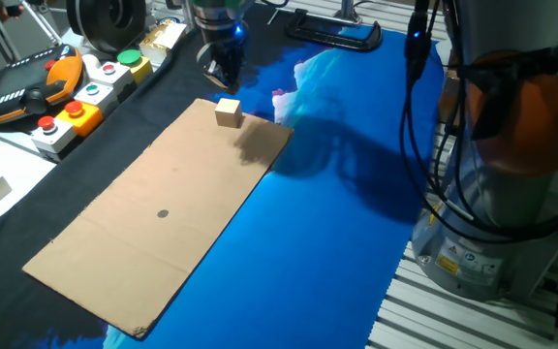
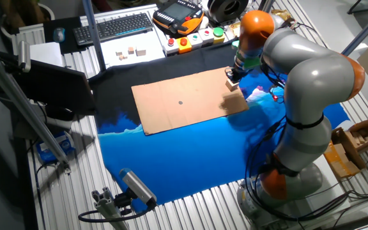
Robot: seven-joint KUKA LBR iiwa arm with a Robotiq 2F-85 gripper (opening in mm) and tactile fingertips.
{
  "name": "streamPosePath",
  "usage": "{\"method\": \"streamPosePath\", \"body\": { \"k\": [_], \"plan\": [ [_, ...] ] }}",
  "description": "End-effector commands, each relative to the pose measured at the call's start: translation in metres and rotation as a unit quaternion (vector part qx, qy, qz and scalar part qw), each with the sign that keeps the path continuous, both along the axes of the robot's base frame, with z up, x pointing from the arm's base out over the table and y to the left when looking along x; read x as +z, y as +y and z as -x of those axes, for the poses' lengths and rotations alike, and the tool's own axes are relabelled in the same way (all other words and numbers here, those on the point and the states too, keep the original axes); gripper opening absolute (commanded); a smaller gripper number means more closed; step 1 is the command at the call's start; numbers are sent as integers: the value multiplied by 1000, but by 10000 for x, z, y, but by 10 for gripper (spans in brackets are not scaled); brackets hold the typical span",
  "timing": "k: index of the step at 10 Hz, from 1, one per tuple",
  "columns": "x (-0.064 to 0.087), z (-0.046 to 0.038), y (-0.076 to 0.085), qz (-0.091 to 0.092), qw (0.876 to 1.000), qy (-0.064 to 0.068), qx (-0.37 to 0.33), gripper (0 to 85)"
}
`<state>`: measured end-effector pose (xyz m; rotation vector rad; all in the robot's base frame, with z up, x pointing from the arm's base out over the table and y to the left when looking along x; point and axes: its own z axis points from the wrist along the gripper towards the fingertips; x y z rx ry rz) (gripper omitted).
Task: Grab the block and place it at the designated location
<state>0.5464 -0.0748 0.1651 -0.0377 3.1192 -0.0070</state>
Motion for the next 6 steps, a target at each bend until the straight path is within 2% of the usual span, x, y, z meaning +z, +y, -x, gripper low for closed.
{"method": "streamPosePath", "body": {
  "k": [1, 4, 5, 6],
  "plan": [
    [1, -1, 0, -5, 1000, -2, 13, 7],
    [-20, -186, -162, -4, 998, -2, 67, 7],
    [-29, -226, -194, 6, 997, 0, 72, 7],
    [-45, -254, -218, 8, 997, 4, 76, 7]
  ]
}}
